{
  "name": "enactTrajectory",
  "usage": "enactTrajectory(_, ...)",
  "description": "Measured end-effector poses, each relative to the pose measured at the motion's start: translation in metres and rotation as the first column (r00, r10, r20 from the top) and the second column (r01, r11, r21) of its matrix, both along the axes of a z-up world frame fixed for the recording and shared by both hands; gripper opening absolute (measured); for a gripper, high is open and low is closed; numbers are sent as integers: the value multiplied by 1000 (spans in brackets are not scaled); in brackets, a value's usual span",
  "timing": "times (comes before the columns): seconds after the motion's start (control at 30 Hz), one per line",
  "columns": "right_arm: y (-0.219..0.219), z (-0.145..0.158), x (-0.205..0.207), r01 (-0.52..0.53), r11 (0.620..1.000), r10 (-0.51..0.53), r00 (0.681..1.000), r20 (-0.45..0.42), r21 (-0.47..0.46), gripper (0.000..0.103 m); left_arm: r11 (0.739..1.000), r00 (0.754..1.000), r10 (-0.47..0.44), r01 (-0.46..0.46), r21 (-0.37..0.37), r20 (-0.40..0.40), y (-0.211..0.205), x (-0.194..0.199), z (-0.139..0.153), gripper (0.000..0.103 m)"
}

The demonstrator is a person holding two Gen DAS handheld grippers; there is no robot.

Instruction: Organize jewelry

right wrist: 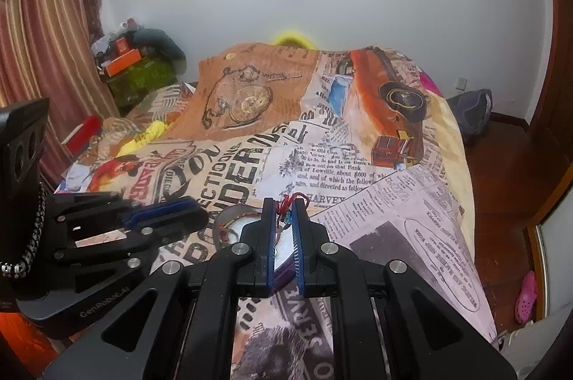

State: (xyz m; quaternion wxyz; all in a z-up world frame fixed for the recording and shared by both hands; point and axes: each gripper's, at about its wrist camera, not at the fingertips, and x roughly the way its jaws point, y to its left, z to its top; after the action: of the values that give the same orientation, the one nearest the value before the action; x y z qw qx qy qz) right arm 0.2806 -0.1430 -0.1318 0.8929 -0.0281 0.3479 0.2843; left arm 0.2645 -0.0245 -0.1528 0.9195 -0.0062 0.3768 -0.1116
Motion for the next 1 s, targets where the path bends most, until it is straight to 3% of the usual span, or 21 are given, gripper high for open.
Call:
enactTrajectory(0.53,10,-25,23,-36,999,34,997,-68,-21,8,999,996,-16,12,-43,-93,1,26,-28,8)
enactTrajectory(1.0,9,-36,19,-33,998,27,995,-92,-61,8,1000,993,1,-2,-10,-117,1,23,-35,8)
